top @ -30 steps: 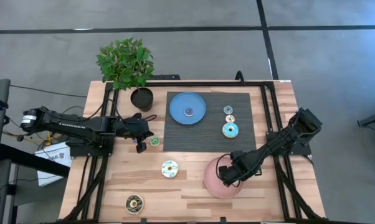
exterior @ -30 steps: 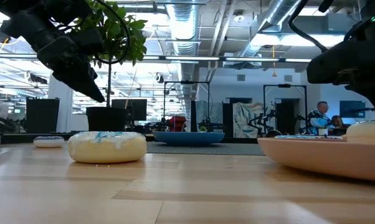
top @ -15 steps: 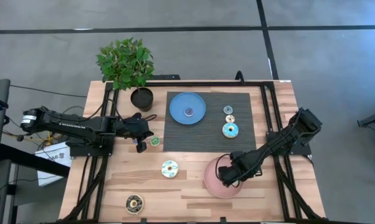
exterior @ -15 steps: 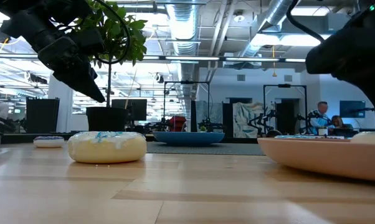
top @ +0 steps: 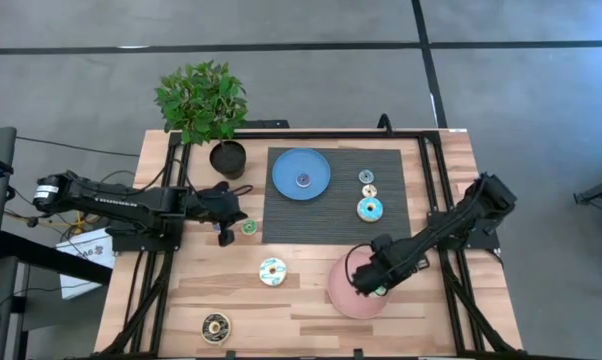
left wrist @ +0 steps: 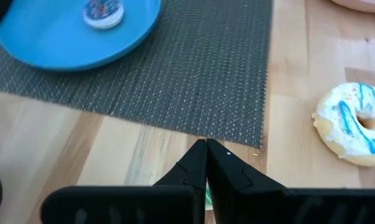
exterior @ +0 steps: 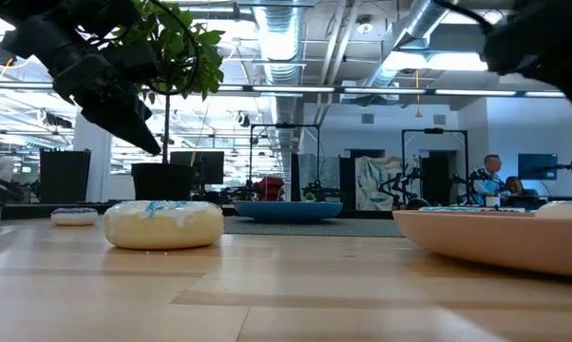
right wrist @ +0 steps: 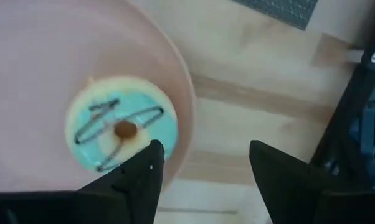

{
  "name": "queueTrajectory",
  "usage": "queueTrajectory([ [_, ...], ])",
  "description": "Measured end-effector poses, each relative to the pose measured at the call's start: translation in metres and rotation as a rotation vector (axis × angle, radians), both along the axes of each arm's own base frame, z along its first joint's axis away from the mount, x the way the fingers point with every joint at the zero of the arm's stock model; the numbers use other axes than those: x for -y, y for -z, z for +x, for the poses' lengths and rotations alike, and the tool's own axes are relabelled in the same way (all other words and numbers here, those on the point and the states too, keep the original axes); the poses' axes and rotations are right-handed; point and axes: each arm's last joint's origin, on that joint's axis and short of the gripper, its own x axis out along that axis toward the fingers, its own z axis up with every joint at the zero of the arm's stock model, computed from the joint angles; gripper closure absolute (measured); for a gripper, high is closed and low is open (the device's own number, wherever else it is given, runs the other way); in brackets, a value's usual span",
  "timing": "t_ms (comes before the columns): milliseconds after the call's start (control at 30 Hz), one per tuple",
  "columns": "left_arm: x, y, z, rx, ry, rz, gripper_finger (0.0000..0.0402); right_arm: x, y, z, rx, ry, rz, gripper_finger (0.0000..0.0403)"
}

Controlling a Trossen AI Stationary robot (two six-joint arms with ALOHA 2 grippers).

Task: Pick & Place donuts
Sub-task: Put the small blue donut into the blue plate

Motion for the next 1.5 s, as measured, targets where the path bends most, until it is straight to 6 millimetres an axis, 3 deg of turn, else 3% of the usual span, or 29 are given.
queueTrajectory([
  [100,0.000,-0.001,0.001,0.010,0.026,0.028,0.0401,0.009,0.000,0.006,0.008,0.000,0.007,0.0191],
  [267,0.000,-0.002,0.002,0.019,0.032,0.036,0.0401,0.021,0.002,0.027,0.166,-0.167,0.010,0.0238],
  [500,0.002,-0.002,0.002,0.019,0.082,0.009,0.0401,0.026,0.001,0.043,0.331,-0.591,-0.108,0.0389],
  [600,0.003,-0.002,0.002,0.021,0.105,-0.015,0.0401,0.026,0.001,0.035,0.412,-0.726,-0.182,0.0390],
  [700,0.003,-0.003,0.002,0.024,0.108,-0.042,0.0401,0.033,0.006,0.013,0.521,-0.743,-0.218,0.0400],
  [833,0.004,-0.006,0.004,0.063,0.106,-0.056,0.0401,0.051,0.015,-0.023,0.707,-0.763,-0.235,0.0402],
  [1000,0.006,-0.013,0.009,0.146,0.127,-0.037,0.0401,0.077,0.018,-0.055,0.958,-0.952,-0.336,0.0402],
  [1167,0.013,-0.033,0.013,0.146,0.052,-0.010,0.0401,0.100,0.016,-0.078,0.979,-1.038,-0.409,0.0402],
  [1367,0.021,-0.048,0.008,0.076,-0.091,0.022,0.0401,0.113,0.010,-0.088,0.937,-1.117,-0.470,0.0402],
  [1500,0.023,-0.048,0.002,0.033,-0.245,-0.156,0.0401,0.117,0.010,-0.089,0.903,-1.178,-0.498,0.0402],
])
